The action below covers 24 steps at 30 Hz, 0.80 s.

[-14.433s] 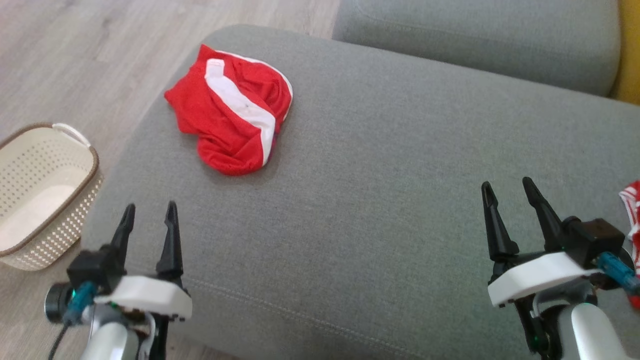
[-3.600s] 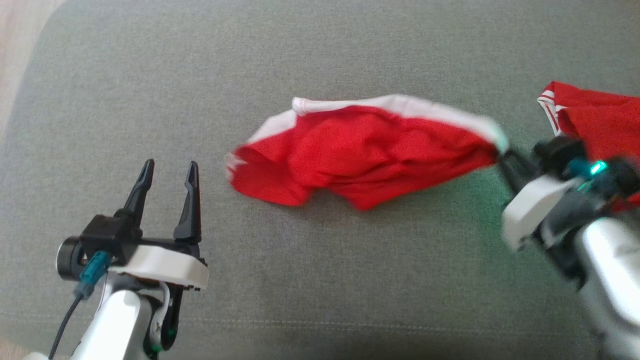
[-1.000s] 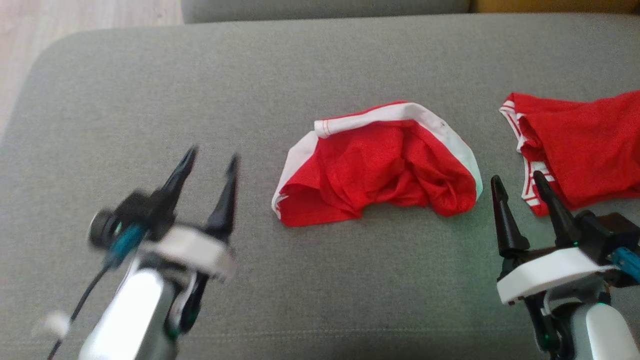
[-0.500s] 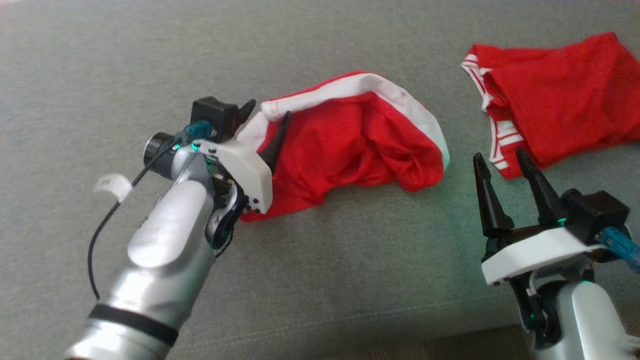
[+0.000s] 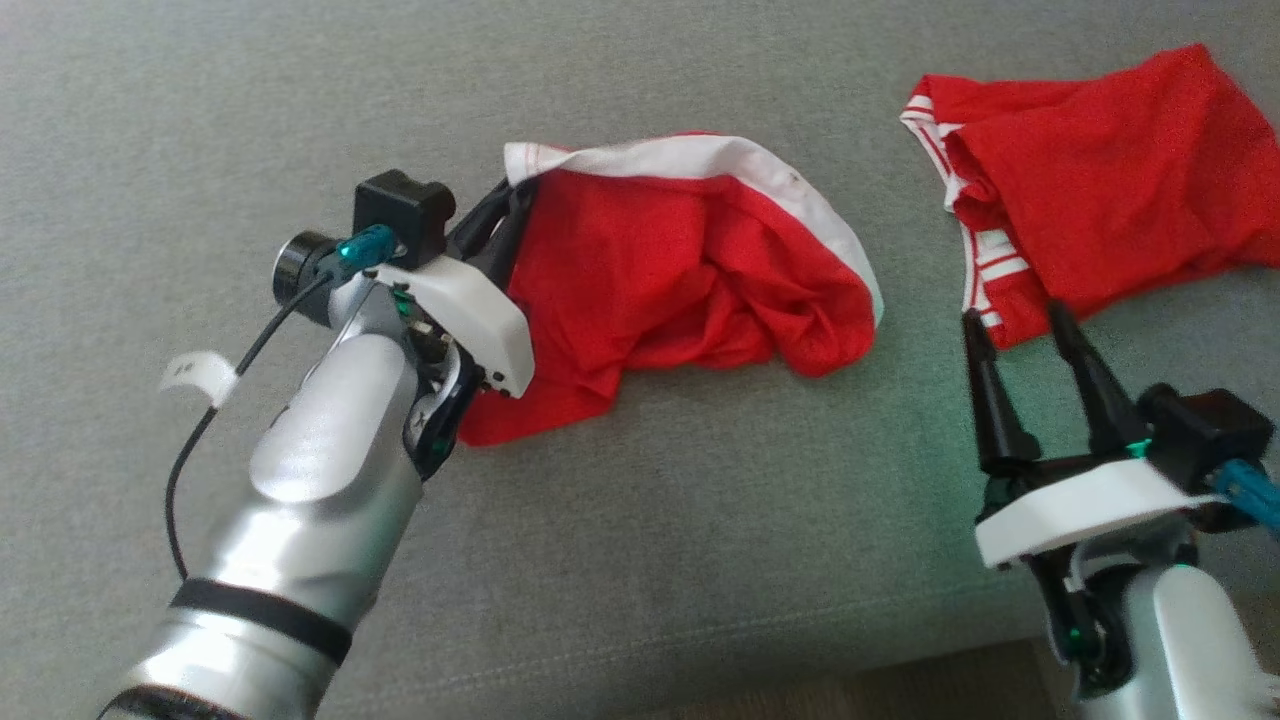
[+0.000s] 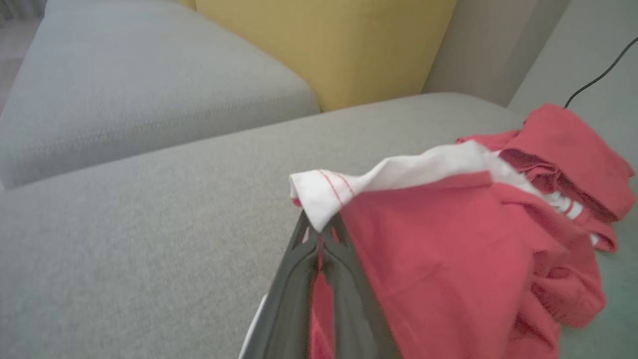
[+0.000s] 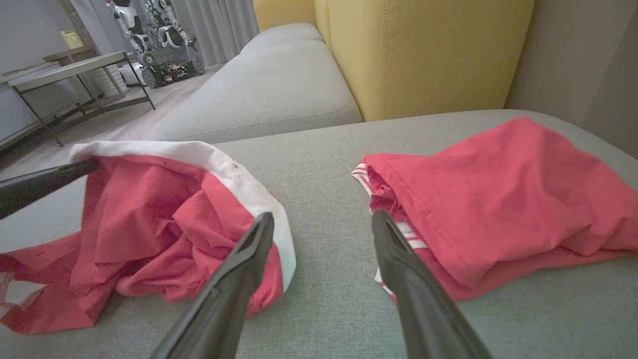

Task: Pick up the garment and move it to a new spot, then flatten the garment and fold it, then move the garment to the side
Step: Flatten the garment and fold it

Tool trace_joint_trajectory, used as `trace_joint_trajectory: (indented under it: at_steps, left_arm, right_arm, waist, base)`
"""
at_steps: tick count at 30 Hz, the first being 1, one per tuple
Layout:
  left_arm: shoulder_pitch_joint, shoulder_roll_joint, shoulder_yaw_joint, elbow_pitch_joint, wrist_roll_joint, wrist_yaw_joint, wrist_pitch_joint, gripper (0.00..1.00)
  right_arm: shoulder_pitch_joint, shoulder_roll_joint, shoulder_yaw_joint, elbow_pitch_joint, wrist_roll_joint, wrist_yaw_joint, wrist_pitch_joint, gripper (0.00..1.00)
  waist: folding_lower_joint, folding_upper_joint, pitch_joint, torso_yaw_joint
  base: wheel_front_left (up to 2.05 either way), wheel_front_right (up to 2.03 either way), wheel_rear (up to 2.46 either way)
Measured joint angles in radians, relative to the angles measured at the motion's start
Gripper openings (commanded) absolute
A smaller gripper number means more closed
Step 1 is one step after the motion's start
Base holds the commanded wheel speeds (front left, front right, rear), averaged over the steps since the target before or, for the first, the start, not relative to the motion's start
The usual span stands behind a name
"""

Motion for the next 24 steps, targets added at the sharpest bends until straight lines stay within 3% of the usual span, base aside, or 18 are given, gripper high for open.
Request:
trace_joint_trajectory:
  at_steps: [6, 12, 16, 22, 23, 24]
  left_arm:
    - [0.116, 0.078, 0.031, -0.178, -0.013, 0.052, -0.008, 0.0]
    - [0.361, 0.208, 0.089, -0.417, -0.054, 0.132, 0.046, 0.0]
    - [0.489, 0.234, 0.111, -0.523, -0.098, 0.169, 0.086, 0.0]
    - [0.607, 0.23, 0.114, -0.534, -0.149, 0.189, 0.099, 0.0]
    - [0.61, 0.226, 0.115, -0.524, -0.152, 0.189, 0.097, 0.38]
    - [0.609, 0.22, 0.117, -0.516, -0.159, 0.189, 0.095, 1.0]
  right_arm:
    - [0.01, 0.0, -0.044, 0.002, 0.009, 0.0, 0.011, 1.0]
    - [0.04, 0.0, -0.066, 0.001, 0.014, 0.0, 0.027, 1.0]
    - [0.041, 0.0, -0.069, 0.0, 0.015, 0.0, 0.036, 1.0]
    - [0.041, 0.0, -0.069, -0.002, 0.017, 0.0, 0.048, 1.0]
    - [0.041, 0.0, -0.07, -0.002, 0.017, 0.0, 0.053, 1.0]
    - [0.041, 0.0, -0.07, -0.002, 0.017, 0.0, 0.054, 1.0]
  waist:
    - [0.0, 0.0, -0.014, 0.033]
    - [0.0, 0.0, -0.028, 0.065]
    - [0.0, 0.0, -0.032, 0.072]
    - [0.0, 0.0, -0.037, 0.08]
    - [0.0, 0.0, -0.037, 0.081]
    - [0.0, 0.0, -0.039, 0.083]
  base:
    - [0.0, 0.0, 0.0]
    - [0.0, 0.0, 0.0]
    - [0.0, 0.0, 0.0]
    - [0.0, 0.0, 0.0]
    - [0.0, 0.0, 0.0]
    - [0.0, 0.0, 0.0]
